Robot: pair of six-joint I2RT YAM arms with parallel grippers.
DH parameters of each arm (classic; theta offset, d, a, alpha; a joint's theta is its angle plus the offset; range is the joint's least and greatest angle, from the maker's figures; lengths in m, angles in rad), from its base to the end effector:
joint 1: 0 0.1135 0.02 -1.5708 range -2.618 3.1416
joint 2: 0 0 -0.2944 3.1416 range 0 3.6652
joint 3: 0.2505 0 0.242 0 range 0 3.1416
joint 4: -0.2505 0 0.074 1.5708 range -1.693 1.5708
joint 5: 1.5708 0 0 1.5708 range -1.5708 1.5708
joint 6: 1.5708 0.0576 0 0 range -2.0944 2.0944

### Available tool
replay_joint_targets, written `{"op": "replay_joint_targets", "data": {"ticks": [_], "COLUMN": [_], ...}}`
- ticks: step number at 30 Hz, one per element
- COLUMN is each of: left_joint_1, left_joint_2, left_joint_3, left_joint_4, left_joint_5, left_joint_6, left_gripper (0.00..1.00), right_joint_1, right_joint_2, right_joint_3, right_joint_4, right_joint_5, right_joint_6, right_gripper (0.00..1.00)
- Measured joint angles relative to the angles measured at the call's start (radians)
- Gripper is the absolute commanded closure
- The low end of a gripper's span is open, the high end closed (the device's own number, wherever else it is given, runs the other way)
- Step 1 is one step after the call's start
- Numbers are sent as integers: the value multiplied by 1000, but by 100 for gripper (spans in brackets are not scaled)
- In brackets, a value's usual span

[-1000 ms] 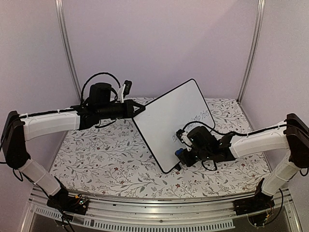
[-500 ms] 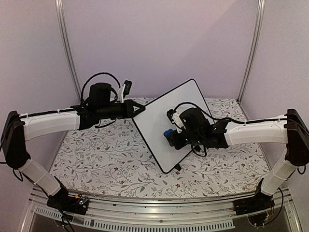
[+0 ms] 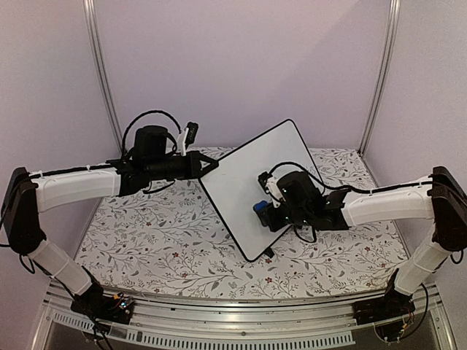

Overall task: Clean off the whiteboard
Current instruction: Erase the whiteboard at the center of the board.

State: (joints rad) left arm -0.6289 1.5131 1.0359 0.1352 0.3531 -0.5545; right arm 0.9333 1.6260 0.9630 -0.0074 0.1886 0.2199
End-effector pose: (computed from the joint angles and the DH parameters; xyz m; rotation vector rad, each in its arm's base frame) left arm 0.2790 -0.2276 0.3101 0.3331 2.0326 -1.1068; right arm 0.2231 0.2831 0.2293 -0.6916 2.1516 0.4159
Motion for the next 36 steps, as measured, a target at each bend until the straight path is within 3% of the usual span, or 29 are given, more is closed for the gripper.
{"op": "replay_joint_targets", "data": {"ticks": [10,15,26,32,36], "left_joint_1": [0,0,0,0,1], "left_joint_2": [-2,-2,-6,-9,-9], "left_joint_3": [0,0,-1,-5,-5], "left_joint_4": [1,1,-2,-12,-13], "left_joint_5": [3,3,6,1,2], "left_joint_6": [0,0,0,-4,-5], "left_gripper": [100,100,100,100,100], "right_joint_1": [-3,-4,-58,-60,-59], "right_joint_2": [-47,-47,8,15,-19], "right_joint_3": [-170,-151,87,48,-62], "right_joint_4": [-19,-45,-45,4,50], "right_joint_5": [-10,-8,0,-28,-58], "right_joint_6": [70,71,-10,-4,27], "right_gripper": [85,85,85,85,85]}}
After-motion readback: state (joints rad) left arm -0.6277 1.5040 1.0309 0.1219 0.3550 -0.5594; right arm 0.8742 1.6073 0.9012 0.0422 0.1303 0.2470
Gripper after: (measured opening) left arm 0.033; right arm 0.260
